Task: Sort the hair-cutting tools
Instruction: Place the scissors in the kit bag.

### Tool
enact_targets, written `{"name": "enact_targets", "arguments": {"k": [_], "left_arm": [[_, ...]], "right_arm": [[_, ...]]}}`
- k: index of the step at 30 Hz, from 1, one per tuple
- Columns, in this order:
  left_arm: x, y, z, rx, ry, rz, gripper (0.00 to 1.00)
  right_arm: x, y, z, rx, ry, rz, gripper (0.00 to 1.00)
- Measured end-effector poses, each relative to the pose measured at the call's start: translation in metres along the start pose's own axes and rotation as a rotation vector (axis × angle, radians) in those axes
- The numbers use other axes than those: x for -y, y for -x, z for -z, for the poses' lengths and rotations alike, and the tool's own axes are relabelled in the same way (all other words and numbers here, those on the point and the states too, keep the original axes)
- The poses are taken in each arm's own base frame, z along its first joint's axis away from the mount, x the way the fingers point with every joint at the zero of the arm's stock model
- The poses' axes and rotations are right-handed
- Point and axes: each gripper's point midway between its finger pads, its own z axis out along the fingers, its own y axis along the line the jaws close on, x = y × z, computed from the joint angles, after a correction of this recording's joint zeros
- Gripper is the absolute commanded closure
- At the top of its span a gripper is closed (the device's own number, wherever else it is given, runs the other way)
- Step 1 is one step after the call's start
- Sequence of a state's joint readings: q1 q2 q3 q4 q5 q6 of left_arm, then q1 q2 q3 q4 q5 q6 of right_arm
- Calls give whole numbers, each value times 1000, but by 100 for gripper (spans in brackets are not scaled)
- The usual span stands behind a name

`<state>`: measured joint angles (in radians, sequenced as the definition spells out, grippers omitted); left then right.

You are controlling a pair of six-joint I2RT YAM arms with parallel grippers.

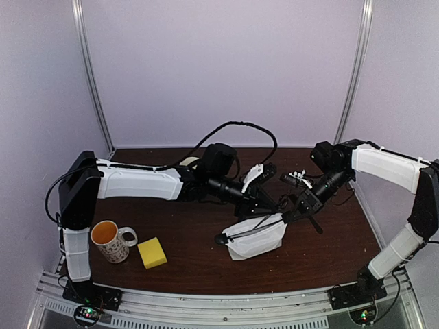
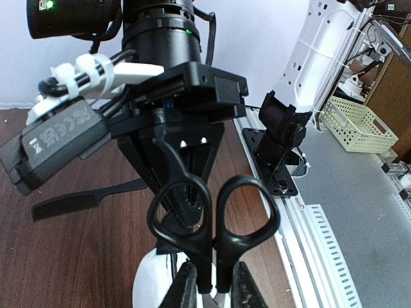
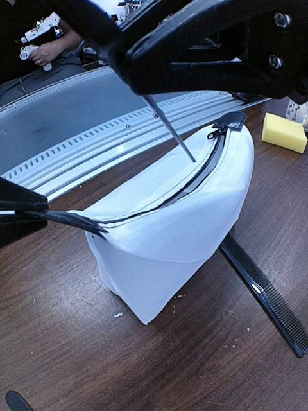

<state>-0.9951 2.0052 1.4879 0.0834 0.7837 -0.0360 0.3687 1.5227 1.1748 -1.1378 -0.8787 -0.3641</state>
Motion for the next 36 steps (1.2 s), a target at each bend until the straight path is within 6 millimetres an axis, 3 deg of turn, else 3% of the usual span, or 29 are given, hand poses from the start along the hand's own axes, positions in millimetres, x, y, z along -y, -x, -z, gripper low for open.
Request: {"name": "enact_targets", "arguments": {"k": [9,27,36], "left_arm": [[-7,-16,-8,-48,-5,-59,97],[-17,-92,7,-362,81,-57,96],[-4,-96,9,-403,35,-54,92]], "right_arm": [[-2,-1,0,-1,8,-1,98],[-11,1,3,2,44,5,98],[-11,1,3,2,44,10,98]]}}
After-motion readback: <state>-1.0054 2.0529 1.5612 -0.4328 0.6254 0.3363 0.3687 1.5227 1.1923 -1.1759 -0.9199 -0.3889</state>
